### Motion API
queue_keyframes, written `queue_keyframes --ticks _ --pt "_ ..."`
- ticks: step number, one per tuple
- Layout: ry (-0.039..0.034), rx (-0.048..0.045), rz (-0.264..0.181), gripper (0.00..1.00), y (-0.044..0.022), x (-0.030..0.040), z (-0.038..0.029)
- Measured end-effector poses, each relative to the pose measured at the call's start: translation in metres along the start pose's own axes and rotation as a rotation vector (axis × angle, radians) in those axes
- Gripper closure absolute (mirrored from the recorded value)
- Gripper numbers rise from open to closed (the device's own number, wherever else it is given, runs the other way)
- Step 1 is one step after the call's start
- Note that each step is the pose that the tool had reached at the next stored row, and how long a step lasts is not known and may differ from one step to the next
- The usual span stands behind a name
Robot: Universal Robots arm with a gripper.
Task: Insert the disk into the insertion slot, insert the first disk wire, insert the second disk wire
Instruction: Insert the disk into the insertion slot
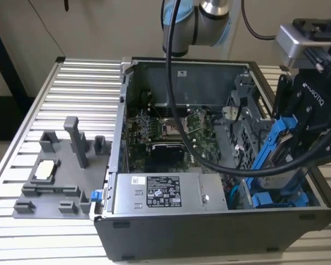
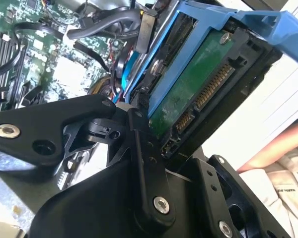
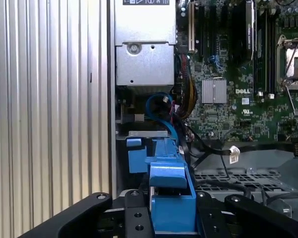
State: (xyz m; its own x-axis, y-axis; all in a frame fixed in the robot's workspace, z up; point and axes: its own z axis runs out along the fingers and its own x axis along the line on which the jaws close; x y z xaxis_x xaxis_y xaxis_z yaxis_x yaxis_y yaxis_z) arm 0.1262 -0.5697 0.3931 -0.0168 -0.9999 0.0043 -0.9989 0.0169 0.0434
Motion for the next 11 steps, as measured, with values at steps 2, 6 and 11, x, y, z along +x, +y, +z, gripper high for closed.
queue_keyframes --ticks 2,6,11 --pt "0.0000 0.0000 0.000 0.67 -0.0002 0.0000 0.0037" --pt "0.0002 0.0000 0.000 0.67 -0.0004 -0.0001 0.0089" --pt "0.0001 0.0000 0.000 0.60 -0.0004 0.0000 0.0093"
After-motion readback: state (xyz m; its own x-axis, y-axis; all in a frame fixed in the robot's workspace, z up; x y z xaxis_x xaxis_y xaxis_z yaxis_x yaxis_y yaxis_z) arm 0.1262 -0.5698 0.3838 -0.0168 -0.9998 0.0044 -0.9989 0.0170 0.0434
